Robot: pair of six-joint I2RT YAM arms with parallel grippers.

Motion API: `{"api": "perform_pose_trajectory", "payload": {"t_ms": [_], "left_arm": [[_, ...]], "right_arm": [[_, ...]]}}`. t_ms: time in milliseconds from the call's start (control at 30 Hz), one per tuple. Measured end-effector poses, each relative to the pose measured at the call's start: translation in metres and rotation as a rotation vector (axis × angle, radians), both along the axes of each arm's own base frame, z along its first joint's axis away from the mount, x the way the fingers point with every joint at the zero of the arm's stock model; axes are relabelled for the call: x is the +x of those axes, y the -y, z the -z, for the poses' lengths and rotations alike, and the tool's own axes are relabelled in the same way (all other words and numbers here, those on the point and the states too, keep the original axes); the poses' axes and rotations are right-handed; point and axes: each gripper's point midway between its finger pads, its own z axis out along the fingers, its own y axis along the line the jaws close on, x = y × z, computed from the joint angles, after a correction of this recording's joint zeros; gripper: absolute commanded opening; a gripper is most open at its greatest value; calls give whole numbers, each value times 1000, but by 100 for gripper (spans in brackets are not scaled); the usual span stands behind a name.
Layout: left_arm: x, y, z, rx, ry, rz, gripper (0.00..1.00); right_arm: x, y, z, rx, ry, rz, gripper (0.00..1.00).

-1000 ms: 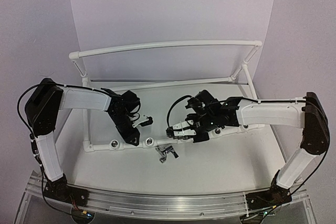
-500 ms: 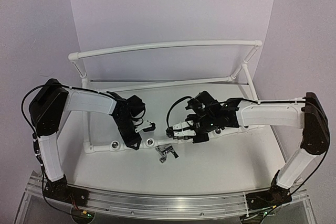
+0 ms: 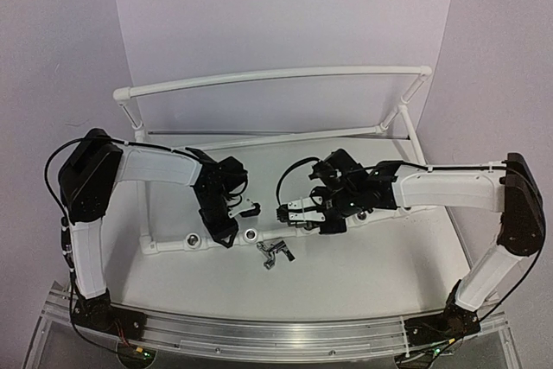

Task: Install the water faucets

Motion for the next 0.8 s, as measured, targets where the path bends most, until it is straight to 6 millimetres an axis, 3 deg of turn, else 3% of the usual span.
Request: {"api": "perform_pose_trajectory", "payload": {"t_ms": [433, 800], "left_arm": [[-1, 8, 0, 1, -48, -30, 0], [-3, 11, 0, -4, -60, -32, 0]], "right_arm": [[1, 7, 1, 29, 7, 43, 0], [-2, 11, 2, 2, 49, -43, 0]]}}
